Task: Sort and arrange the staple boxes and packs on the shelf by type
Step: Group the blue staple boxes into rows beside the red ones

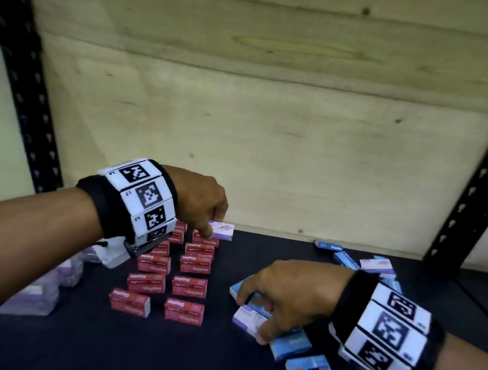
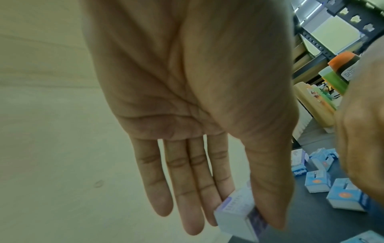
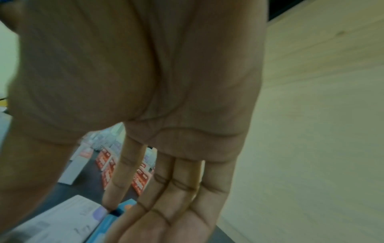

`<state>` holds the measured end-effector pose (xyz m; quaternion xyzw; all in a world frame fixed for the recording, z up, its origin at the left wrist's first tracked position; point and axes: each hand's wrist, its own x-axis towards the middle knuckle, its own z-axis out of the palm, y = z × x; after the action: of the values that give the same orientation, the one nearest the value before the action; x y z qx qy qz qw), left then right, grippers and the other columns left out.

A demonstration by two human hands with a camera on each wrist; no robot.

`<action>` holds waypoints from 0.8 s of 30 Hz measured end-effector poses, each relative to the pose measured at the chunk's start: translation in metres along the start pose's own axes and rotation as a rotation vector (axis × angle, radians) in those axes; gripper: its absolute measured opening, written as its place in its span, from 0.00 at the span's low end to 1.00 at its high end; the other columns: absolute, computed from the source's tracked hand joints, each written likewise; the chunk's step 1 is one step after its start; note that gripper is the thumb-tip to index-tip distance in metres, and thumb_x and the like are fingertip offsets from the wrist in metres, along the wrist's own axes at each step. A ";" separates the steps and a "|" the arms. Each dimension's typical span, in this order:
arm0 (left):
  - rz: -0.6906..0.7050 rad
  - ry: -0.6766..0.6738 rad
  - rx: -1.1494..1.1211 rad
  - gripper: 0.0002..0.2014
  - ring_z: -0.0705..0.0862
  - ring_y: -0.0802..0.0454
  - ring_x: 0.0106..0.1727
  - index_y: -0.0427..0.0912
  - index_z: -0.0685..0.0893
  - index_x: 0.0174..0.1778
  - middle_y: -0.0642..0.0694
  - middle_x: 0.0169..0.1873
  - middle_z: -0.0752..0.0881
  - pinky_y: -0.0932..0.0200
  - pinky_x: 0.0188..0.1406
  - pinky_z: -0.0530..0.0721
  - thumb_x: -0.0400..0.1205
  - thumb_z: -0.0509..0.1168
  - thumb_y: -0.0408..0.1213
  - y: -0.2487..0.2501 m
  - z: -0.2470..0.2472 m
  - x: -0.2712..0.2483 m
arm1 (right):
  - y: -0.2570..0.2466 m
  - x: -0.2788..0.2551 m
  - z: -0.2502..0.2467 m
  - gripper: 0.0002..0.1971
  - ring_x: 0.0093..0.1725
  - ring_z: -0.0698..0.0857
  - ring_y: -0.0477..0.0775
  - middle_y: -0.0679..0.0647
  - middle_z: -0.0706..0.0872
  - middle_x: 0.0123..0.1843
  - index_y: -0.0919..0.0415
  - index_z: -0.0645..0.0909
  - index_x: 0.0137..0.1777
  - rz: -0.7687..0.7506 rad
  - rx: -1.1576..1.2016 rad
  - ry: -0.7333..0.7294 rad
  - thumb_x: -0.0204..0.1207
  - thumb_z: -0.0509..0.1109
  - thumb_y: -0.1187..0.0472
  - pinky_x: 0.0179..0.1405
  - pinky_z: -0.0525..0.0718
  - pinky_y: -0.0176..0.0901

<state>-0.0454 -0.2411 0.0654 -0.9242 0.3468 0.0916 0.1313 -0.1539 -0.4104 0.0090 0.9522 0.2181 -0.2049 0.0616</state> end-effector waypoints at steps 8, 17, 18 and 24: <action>0.005 0.041 -0.043 0.17 0.83 0.55 0.49 0.51 0.83 0.60 0.57 0.49 0.84 0.55 0.52 0.83 0.77 0.72 0.52 -0.011 0.002 -0.027 | -0.019 0.004 0.011 0.27 0.58 0.83 0.59 0.51 0.83 0.61 0.42 0.76 0.67 0.031 -0.057 0.062 0.68 0.81 0.48 0.53 0.84 0.54; 0.021 0.034 -0.056 0.17 0.83 0.58 0.47 0.52 0.82 0.62 0.59 0.47 0.84 0.59 0.48 0.81 0.79 0.71 0.51 -0.007 0.001 -0.035 | -0.023 0.002 0.011 0.22 0.49 0.81 0.49 0.48 0.87 0.57 0.49 0.80 0.65 -0.046 0.095 0.077 0.72 0.79 0.55 0.53 0.83 0.45; 0.027 0.033 -0.057 0.17 0.83 0.59 0.47 0.52 0.82 0.62 0.59 0.48 0.84 0.60 0.48 0.82 0.79 0.71 0.51 -0.006 -0.001 -0.033 | -0.019 -0.001 0.008 0.23 0.48 0.81 0.48 0.47 0.87 0.57 0.49 0.80 0.66 -0.037 0.133 0.093 0.72 0.80 0.55 0.52 0.83 0.44; 0.092 0.029 -0.062 0.18 0.80 0.62 0.43 0.53 0.82 0.61 0.60 0.46 0.83 0.63 0.46 0.79 0.77 0.71 0.54 0.021 -0.010 -0.015 | 0.030 -0.037 -0.002 0.19 0.41 0.84 0.42 0.43 0.87 0.48 0.49 0.82 0.62 0.089 0.308 0.173 0.72 0.79 0.56 0.46 0.83 0.38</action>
<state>-0.0700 -0.2505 0.0746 -0.9122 0.3875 0.0950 0.0933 -0.1705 -0.4514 0.0276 0.9732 0.1462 -0.1502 -0.0951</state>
